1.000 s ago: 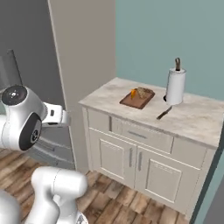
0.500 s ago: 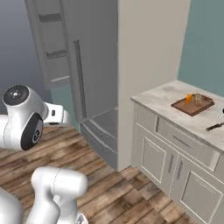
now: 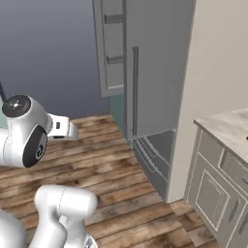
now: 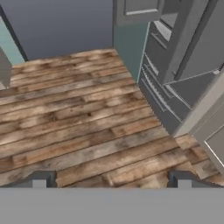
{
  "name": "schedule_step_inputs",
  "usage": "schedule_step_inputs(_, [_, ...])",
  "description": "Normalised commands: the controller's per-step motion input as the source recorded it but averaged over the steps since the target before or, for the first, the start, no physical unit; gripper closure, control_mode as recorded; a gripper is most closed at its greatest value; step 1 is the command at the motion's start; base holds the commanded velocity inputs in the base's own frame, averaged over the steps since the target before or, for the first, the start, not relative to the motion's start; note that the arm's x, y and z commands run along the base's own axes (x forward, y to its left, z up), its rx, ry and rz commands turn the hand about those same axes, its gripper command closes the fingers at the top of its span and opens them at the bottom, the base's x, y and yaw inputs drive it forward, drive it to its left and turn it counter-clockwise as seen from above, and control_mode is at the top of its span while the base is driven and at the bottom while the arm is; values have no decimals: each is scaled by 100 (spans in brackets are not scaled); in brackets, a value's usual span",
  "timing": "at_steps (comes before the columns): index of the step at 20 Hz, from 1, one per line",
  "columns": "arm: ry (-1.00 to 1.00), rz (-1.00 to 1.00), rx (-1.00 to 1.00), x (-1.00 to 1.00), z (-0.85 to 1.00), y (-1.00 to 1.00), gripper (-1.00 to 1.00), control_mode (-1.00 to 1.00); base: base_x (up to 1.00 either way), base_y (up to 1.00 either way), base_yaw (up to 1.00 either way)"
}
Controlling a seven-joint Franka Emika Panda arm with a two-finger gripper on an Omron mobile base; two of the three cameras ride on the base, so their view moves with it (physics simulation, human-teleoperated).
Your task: Retrieve the sausage and cheese from the fridge and place them on the cutting board on the counter.
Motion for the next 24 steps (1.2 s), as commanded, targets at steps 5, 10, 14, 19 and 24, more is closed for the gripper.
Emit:
schedule_step_inputs(5, [0, 0, 0, 0, 0, 0, -100, 100, 75, 68, 13])
schedule_step_inputs(10, [0, 0, 0, 0, 0, 0, -100, 100, 91, 85, -1])
schedule_step_inputs(14, [0, 0, 0, 0, 0, 0, -100, 100, 63, 79, -27])
schedule_step_inputs(19, [0, 0, 0, 0, 0, 0, -100, 100, 59, 29, -50])
schedule_step_inputs(24, [0, 0, 0, 0, 0, 0, -100, 100, 67, 23, -52])
